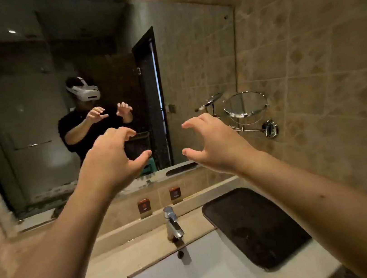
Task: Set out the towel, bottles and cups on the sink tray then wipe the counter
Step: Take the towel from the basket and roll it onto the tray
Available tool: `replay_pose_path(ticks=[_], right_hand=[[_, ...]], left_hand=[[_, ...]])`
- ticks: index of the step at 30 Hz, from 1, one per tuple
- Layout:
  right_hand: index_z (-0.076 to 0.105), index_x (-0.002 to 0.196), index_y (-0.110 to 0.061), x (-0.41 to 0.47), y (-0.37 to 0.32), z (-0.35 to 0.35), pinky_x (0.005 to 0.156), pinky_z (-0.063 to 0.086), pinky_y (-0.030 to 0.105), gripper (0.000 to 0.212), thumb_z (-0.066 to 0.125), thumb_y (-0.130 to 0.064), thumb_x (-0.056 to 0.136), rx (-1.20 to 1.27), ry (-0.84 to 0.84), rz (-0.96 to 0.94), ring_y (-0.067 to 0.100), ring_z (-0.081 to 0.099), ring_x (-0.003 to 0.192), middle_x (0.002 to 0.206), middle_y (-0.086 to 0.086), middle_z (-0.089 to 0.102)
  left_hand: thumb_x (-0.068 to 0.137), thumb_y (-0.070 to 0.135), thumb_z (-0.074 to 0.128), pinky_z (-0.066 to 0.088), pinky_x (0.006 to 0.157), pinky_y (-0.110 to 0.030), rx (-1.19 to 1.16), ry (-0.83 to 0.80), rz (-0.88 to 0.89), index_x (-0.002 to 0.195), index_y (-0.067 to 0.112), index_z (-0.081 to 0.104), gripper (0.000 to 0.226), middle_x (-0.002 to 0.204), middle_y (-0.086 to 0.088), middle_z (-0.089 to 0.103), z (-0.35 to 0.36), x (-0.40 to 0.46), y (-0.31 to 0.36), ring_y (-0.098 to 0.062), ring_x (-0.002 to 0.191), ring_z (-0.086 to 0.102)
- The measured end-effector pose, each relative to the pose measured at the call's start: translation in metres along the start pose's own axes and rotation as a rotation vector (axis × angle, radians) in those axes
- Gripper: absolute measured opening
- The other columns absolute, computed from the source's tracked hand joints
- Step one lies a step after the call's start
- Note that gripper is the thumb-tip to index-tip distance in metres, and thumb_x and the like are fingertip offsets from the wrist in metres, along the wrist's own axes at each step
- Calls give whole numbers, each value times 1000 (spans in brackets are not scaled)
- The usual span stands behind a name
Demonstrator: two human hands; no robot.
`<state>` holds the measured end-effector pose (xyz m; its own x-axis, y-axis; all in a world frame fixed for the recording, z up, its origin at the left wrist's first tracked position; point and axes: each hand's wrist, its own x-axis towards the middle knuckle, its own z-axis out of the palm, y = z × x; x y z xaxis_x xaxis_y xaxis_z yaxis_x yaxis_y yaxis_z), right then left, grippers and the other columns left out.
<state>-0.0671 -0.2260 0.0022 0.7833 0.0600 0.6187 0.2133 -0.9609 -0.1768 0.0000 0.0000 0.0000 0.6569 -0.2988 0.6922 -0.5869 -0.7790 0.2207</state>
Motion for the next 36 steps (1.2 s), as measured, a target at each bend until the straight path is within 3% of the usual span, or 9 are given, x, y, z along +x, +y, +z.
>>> replay_pose_path(ticks=[4,7,9,13,21,27,32,36], right_hand=[[57,129,-27,-48,-15,14,87,52,33,42,64,-47,92,-82,-36,98,13,56,108,120,-6,59],[63,120,-26,-102,-8,20,79,50,32,34,63,-47,92,-130,-99,235,12,56,97,107,-9,59],[65,114,-26,-140,-5,17,75,50,30,30,63,-46,93,-155,-156,346,10,57,91,99,-12,56],[67,105,-29,-220,6,4,70,55,30,25,62,-50,92,-214,-267,579,10,60,85,95,-13,60],[65,100,-31,-380,2,-47,75,57,38,24,60,-53,92,-217,-370,957,11,61,84,93,-11,63],[62,97,-33,-517,-26,-115,74,55,32,20,60,-52,92,-207,-281,1186,8,59,83,92,-13,61],[66,103,-29,-657,-70,-189,61,47,24,24,62,-51,92,-215,-186,1389,3,58,75,87,-13,62],[65,103,-35,-778,-115,-242,59,44,22,22,62,-52,90,-189,-111,1554,1,57,75,87,-14,62]], left_hand=[[85,49,71,54,78,-34,-147,-96,48,110,23,66,36,110,1,70,26,-28,-5,-17,97,64],[83,50,72,57,77,-38,-248,-270,100,98,27,68,27,96,3,72,59,-55,7,-18,86,66],[84,52,70,59,76,-39,-292,-394,134,97,29,68,26,92,6,71,77,-73,21,-16,84,66],[87,50,69,51,64,-27,-395,-592,270,99,33,63,21,92,9,66,108,-117,64,-8,83,62],[87,51,68,56,71,-30,-537,-896,525,95,36,65,18,84,20,64,129,-209,175,2,79,62],[84,46,74,56,74,-29,-565,-1046,750,91,28,71,19,83,13,70,119,-297,291,-4,77,66],[83,50,74,57,73,-29,-609,-1170,940,85,38,65,15,77,20,66,89,-392,404,6,73,62],[84,46,75,58,75,-30,-642,-1270,1061,82,43,62,14,82,15,68,49,-484,492,2,77,64]])
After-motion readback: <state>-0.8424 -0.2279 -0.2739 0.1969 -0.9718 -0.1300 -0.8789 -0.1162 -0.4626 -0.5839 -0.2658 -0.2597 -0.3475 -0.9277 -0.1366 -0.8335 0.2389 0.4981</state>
